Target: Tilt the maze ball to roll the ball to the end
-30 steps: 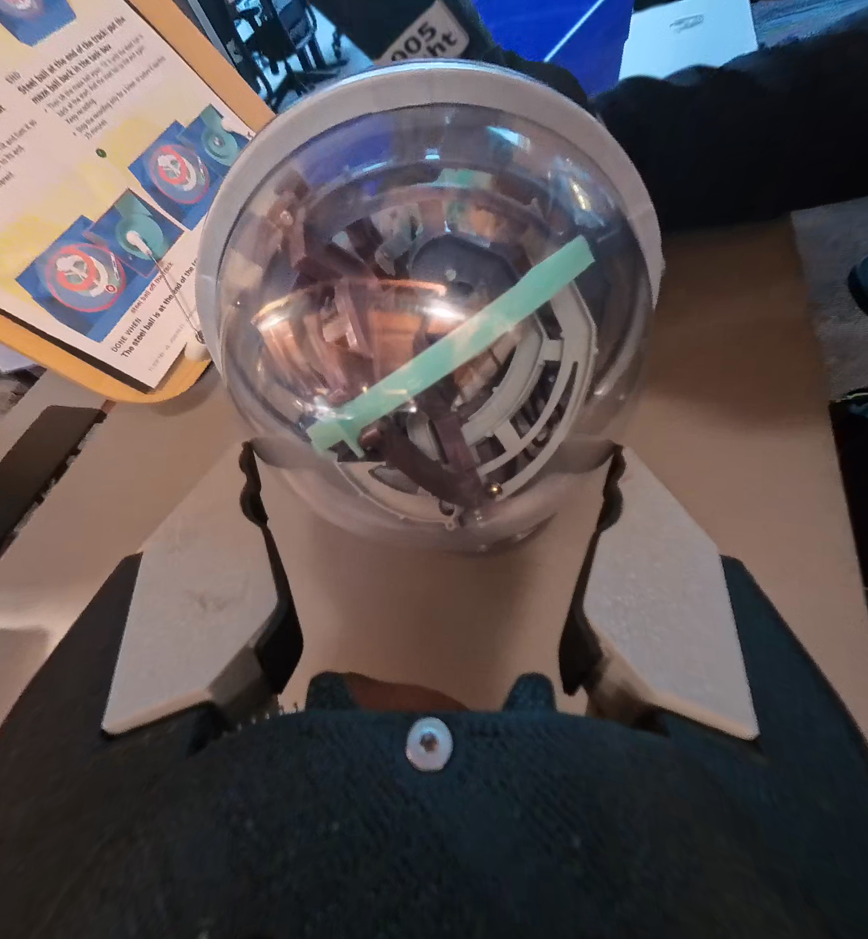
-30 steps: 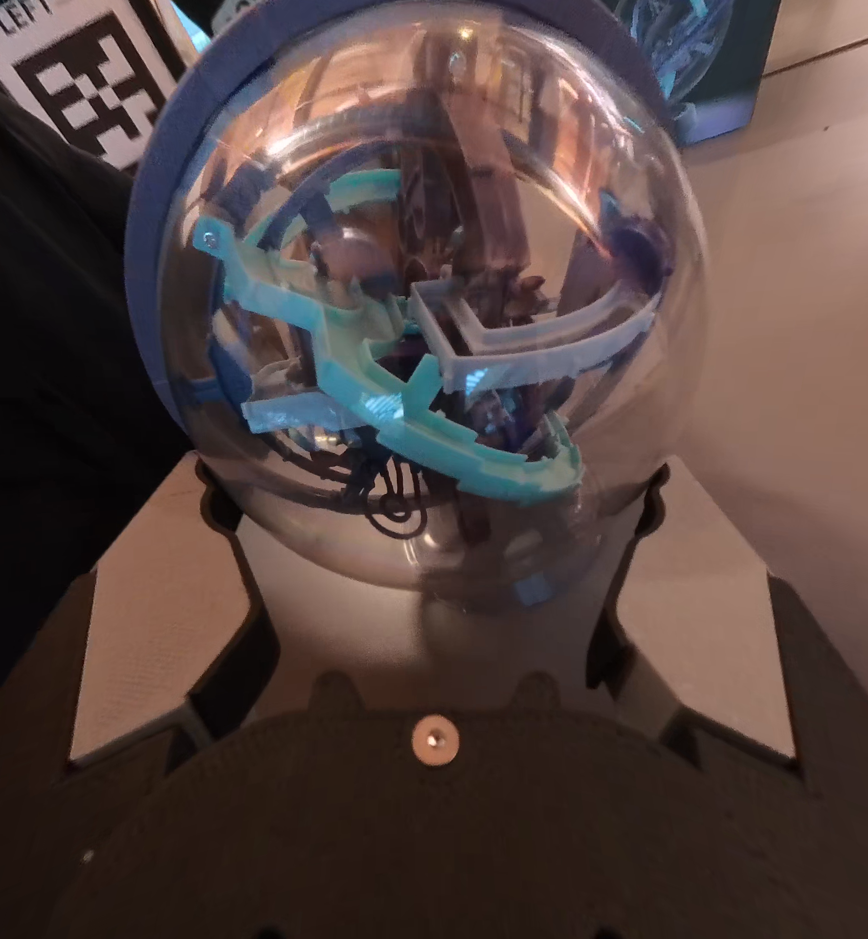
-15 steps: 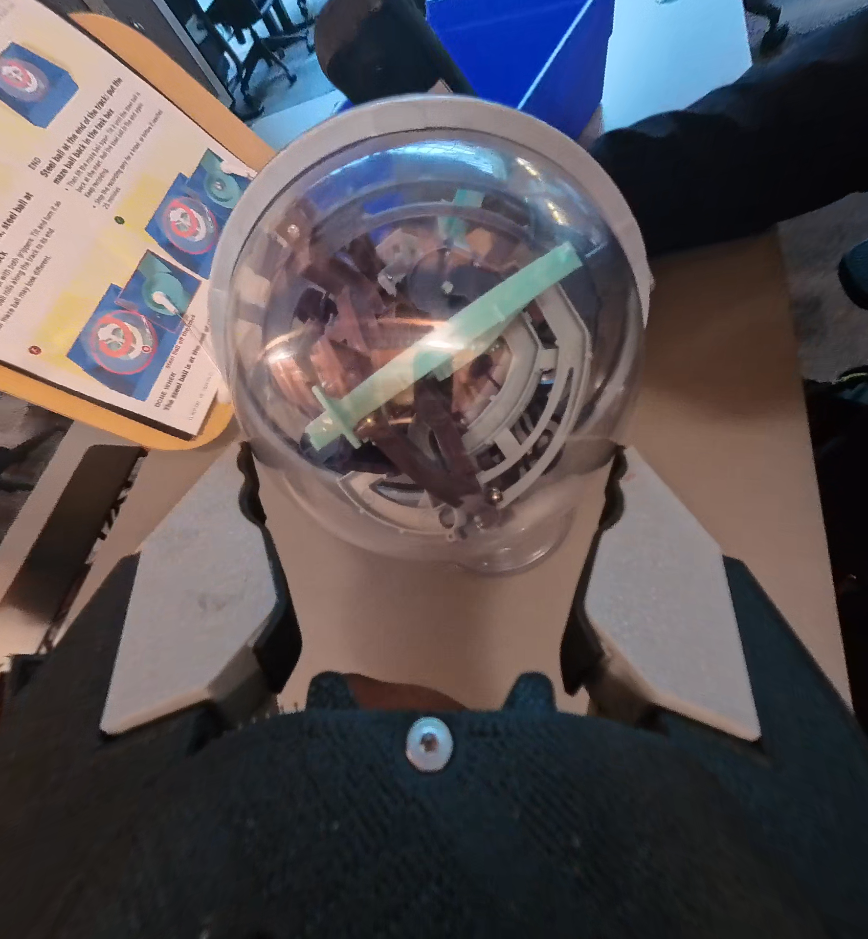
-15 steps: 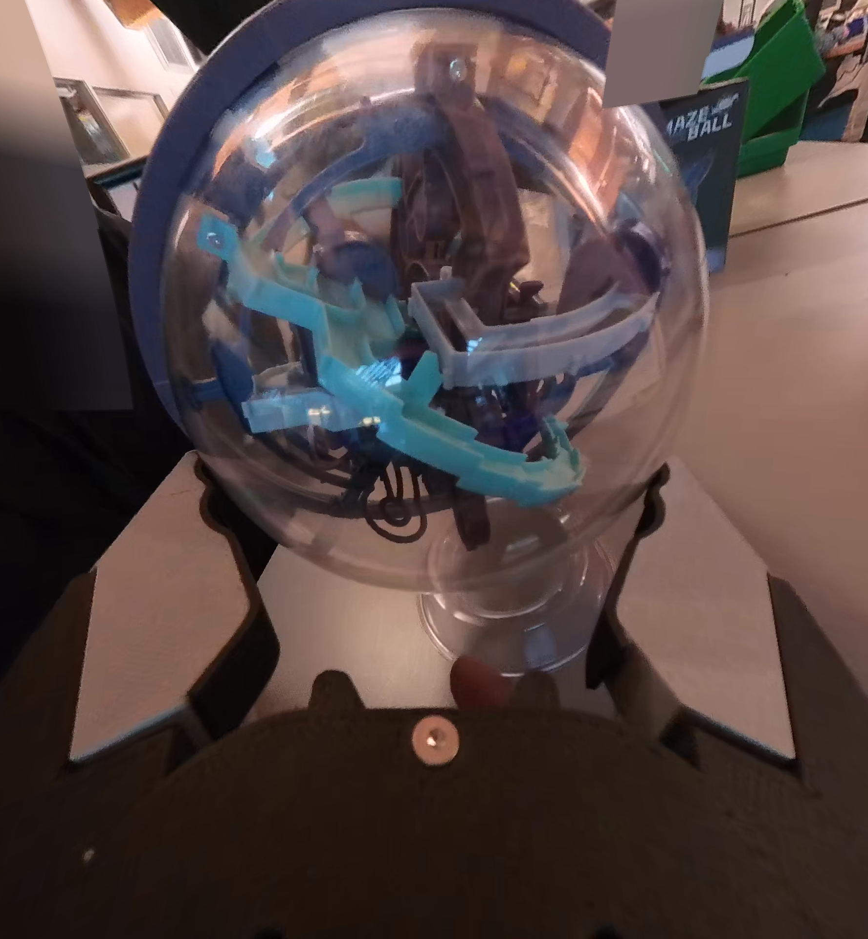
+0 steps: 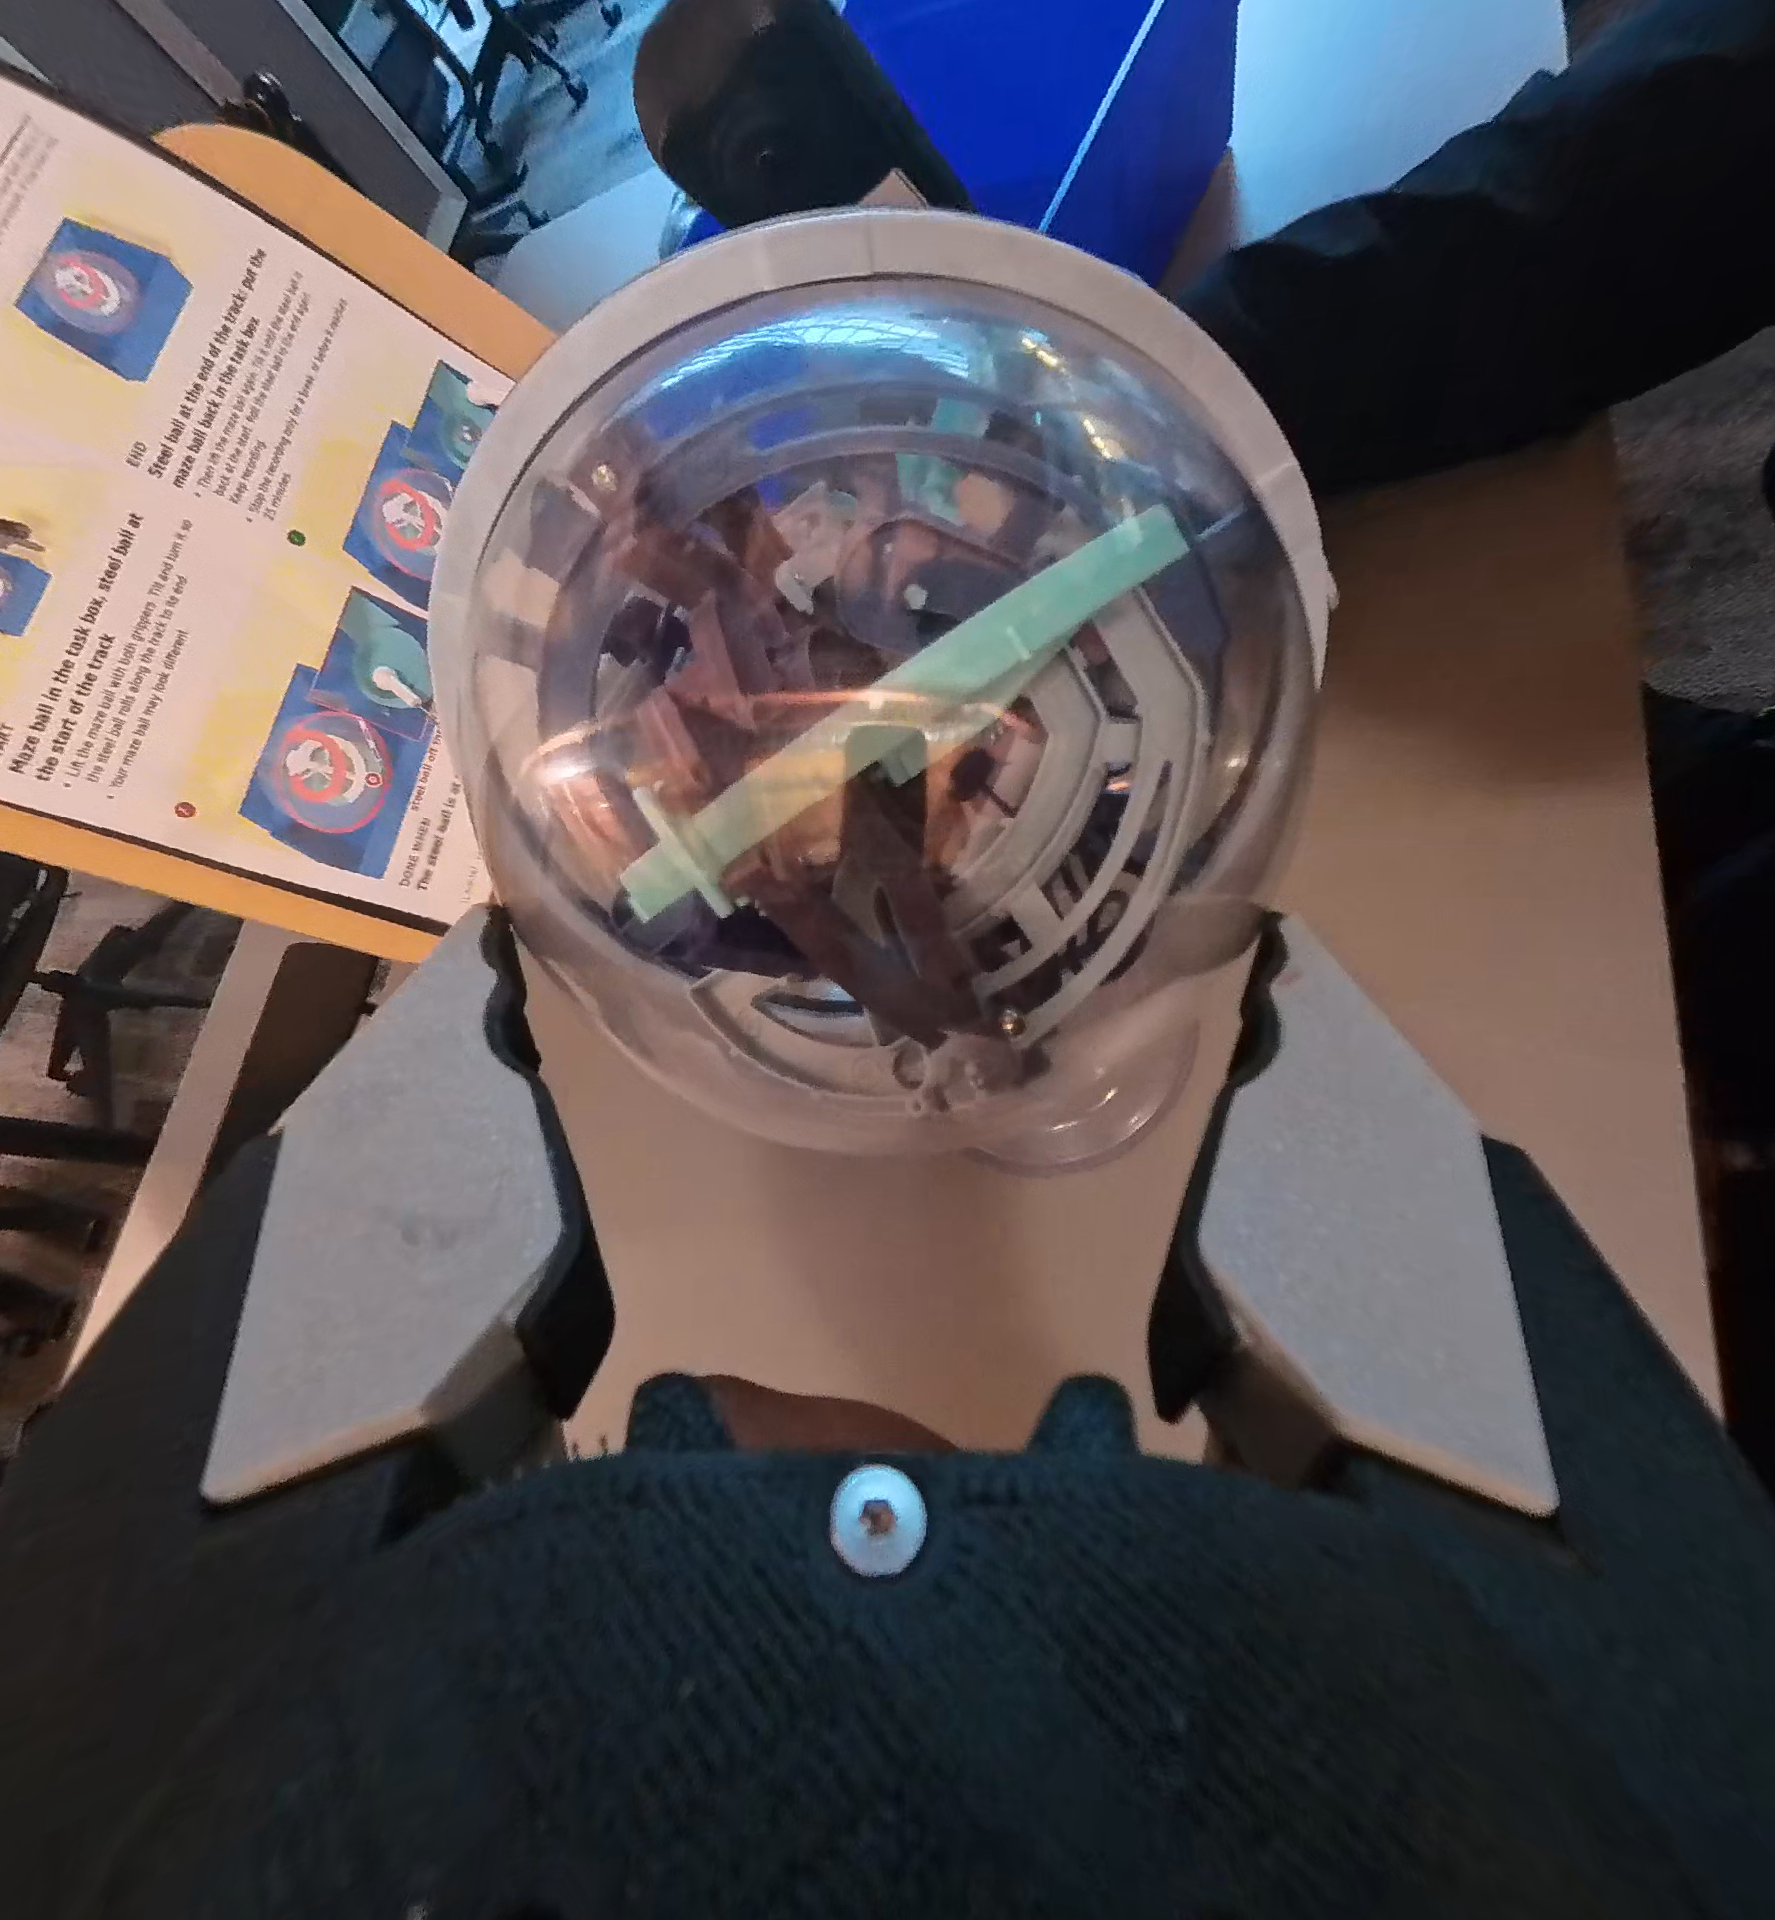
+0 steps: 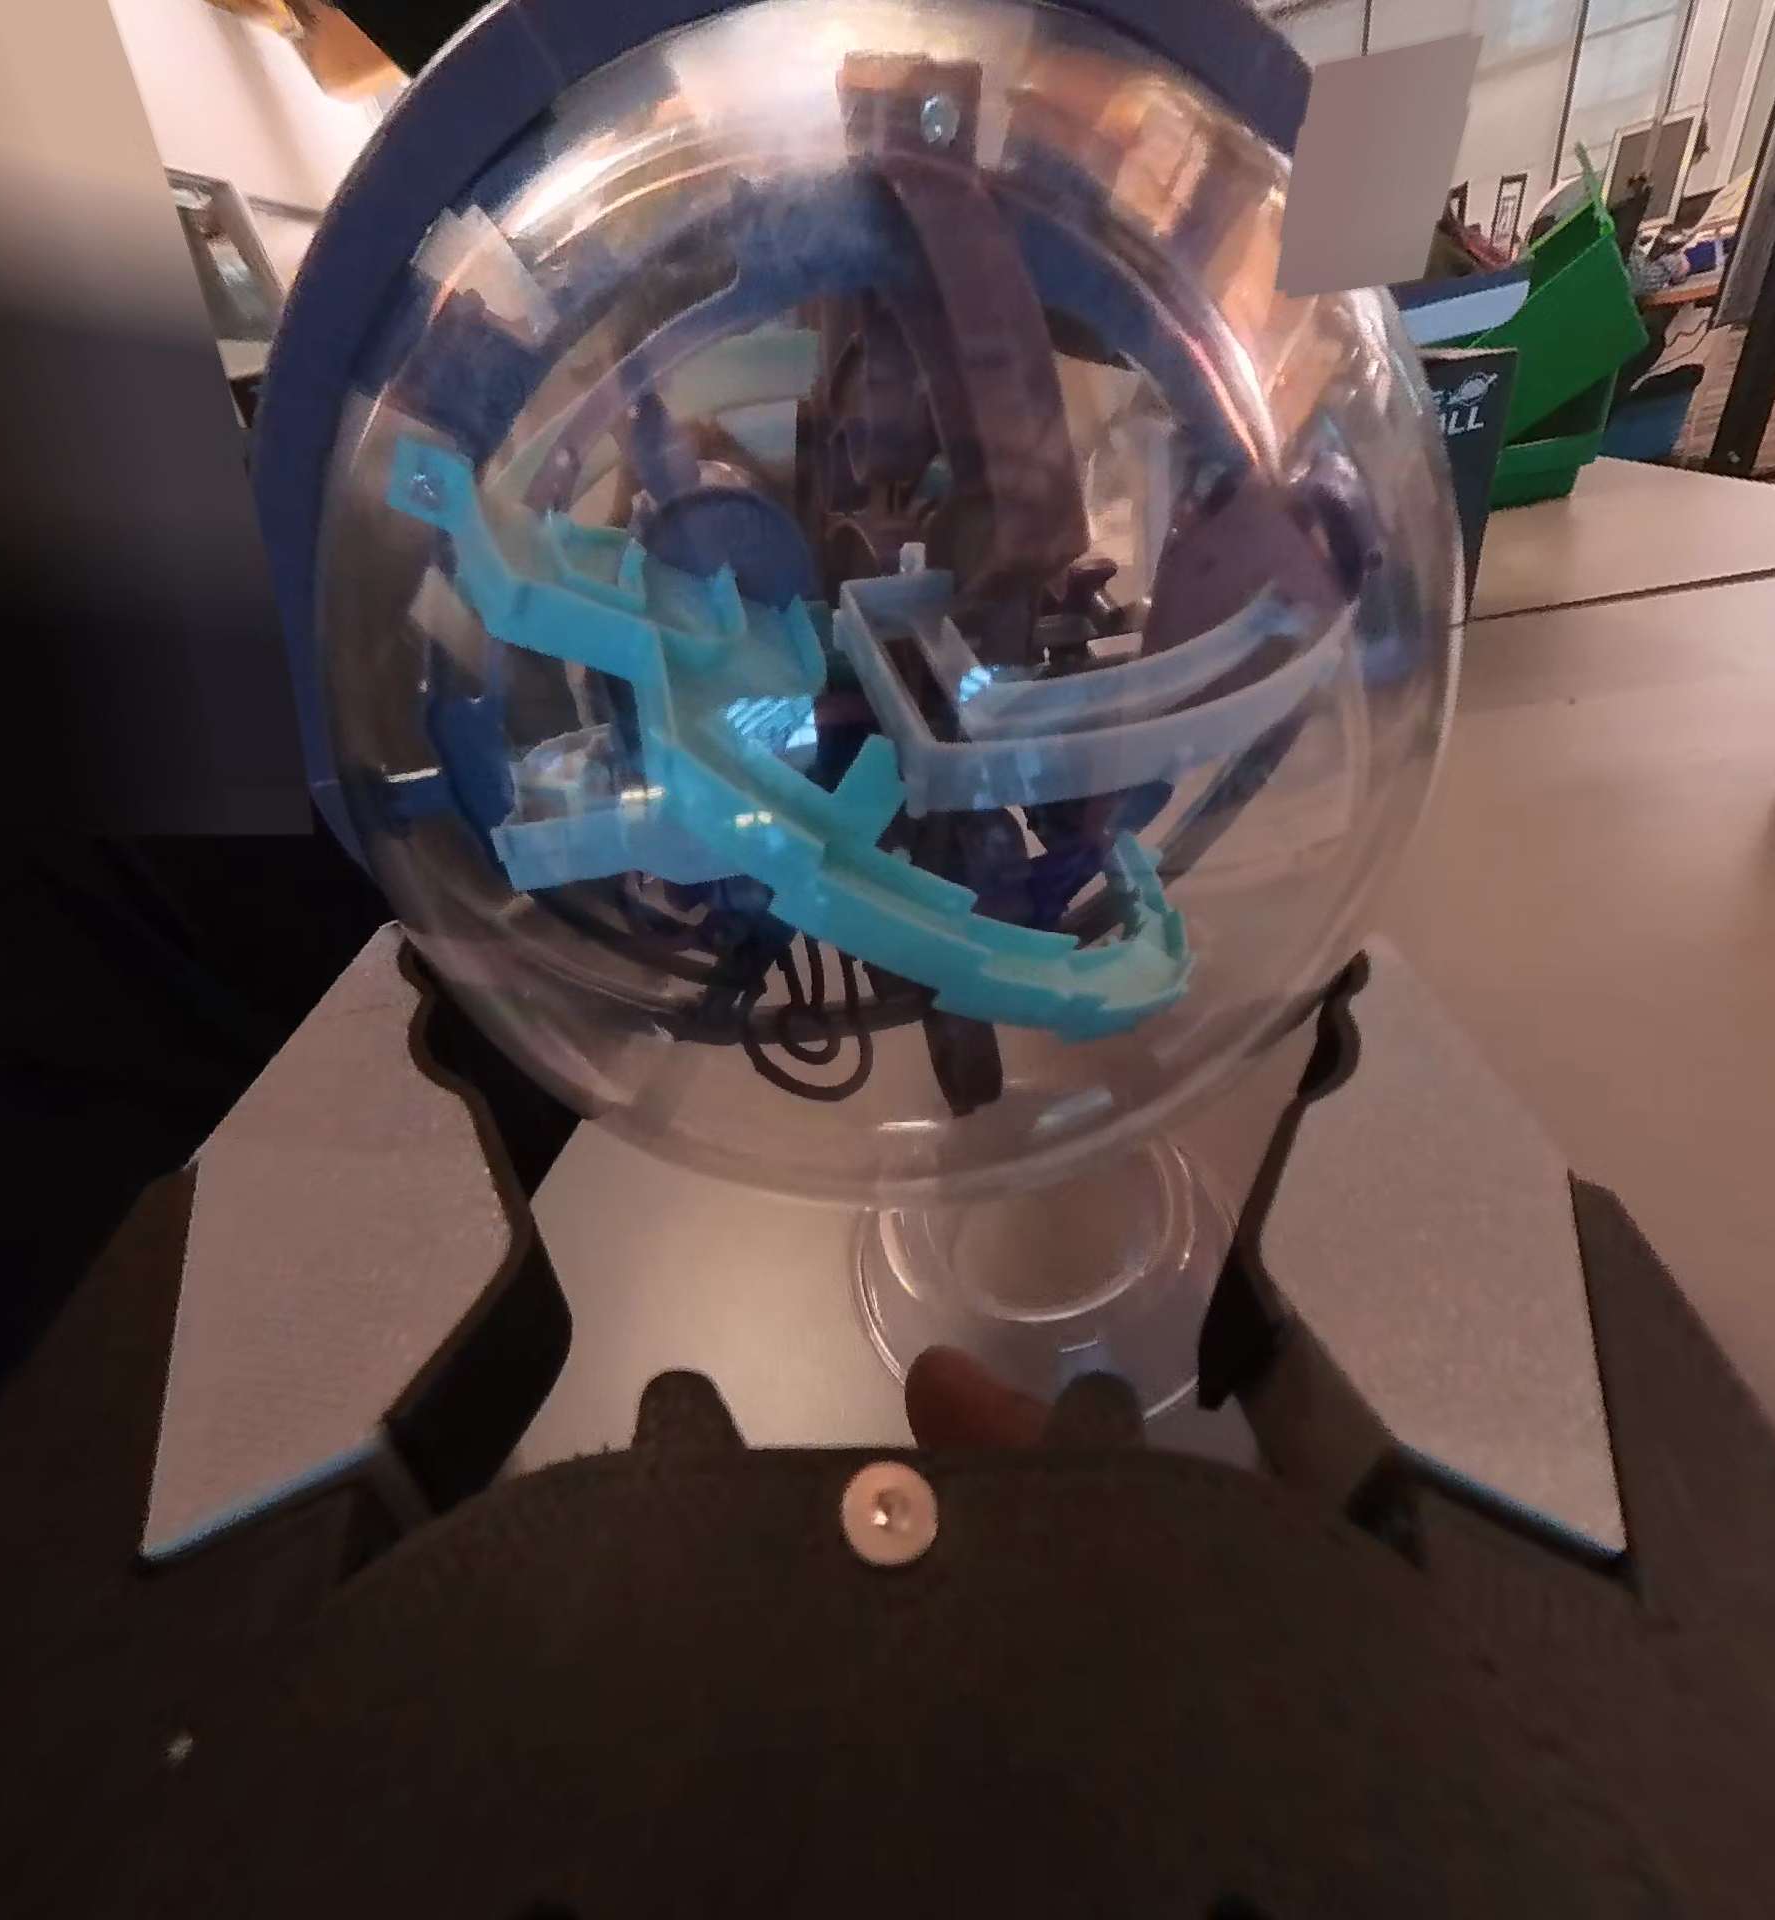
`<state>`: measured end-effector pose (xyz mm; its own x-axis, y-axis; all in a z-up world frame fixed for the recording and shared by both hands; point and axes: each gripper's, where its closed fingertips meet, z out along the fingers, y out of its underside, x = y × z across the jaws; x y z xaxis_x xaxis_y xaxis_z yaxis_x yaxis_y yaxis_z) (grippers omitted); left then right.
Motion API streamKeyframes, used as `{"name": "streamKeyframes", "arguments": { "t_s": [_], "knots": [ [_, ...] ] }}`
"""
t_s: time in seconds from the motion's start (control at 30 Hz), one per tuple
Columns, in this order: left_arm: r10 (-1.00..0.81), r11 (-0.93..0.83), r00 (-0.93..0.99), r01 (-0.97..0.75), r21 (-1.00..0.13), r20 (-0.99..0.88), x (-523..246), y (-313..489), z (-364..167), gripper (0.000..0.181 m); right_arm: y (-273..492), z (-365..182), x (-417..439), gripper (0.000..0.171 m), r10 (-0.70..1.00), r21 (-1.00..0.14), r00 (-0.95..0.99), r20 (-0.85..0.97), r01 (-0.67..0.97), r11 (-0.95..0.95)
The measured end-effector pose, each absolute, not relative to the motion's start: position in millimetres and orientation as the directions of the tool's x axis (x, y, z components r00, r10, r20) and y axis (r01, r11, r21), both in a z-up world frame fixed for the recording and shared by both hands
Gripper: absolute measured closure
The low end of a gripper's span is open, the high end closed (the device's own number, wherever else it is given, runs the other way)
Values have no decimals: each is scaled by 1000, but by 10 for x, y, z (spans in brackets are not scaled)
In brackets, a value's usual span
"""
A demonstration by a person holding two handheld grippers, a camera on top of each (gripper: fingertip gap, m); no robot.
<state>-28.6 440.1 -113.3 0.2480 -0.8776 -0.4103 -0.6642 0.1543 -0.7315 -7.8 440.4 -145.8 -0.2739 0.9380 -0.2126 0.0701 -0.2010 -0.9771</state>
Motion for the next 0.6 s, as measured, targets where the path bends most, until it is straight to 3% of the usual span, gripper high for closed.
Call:
{"name": "streamKeyframes", "arguments": {
  "t_s": [0.6],
  "knots": [
    [-875, 147, 236, -704, -695, -424, -285, 4313, -965, 44, 4308, -1356, -170, 14, 924, -978, -328, -198, 3, -208]
  ]
}}
